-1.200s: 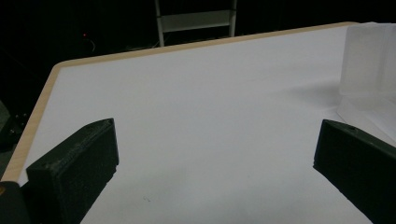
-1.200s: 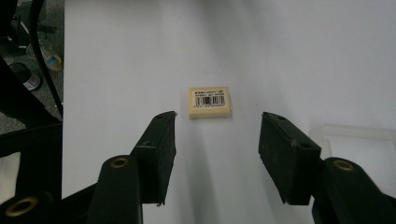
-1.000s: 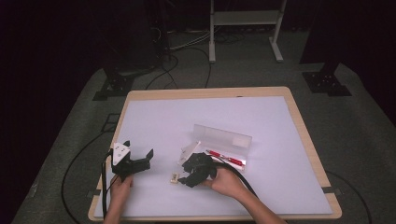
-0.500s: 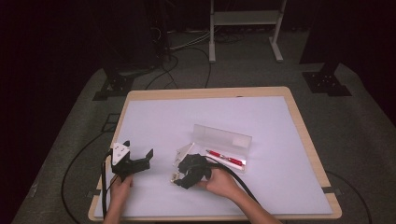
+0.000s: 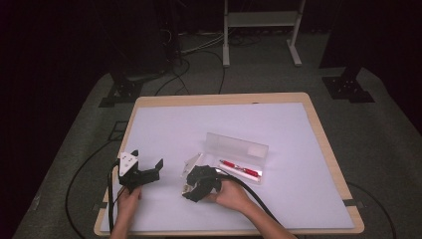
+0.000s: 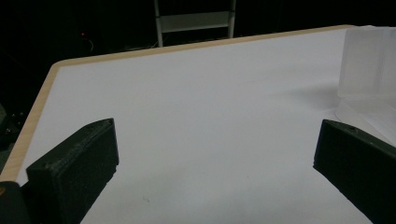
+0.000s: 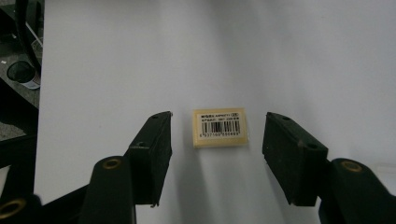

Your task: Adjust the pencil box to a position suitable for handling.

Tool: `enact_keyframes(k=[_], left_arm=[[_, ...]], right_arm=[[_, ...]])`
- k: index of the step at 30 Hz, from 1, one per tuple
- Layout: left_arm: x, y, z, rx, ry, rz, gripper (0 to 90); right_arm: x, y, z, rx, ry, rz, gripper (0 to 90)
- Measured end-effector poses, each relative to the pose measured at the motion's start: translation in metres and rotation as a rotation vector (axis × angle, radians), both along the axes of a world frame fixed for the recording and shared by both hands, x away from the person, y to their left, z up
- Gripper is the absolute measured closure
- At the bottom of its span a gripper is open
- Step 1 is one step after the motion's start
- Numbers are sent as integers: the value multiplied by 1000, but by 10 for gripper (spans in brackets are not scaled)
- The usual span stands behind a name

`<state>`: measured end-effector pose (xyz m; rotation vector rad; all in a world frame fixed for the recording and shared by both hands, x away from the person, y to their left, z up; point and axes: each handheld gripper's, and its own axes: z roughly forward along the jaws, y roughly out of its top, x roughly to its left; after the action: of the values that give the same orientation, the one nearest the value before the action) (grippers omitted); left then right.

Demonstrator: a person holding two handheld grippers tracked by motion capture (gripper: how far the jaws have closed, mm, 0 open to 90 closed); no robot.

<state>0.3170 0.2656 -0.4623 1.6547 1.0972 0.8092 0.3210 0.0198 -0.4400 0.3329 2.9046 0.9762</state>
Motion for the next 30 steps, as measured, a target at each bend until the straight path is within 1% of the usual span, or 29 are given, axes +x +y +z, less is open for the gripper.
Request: enact_keyframes(k=[7,17,24,26,28,30], left_arm=[[0,0,0,3,-1,1,0],[0,0,0,0,1,-1,0],[0,0,0,0,0,-1,0],[0,0,0,0,1,-1,0],[0,0,0,0,1,-1,0],[0,0,0,-1,1,-1,0]], right_arm=[[2,4,-4,-6,-1,-8,413],[5,8,-10,-29,-3,-8,428],[7,10,-14,-41,1,-4,473],[7,11,-16,-51,-2,7,518],[6,11,-16,-47,-1,9,551],[6,12,-16,-48,-7,14,568]])
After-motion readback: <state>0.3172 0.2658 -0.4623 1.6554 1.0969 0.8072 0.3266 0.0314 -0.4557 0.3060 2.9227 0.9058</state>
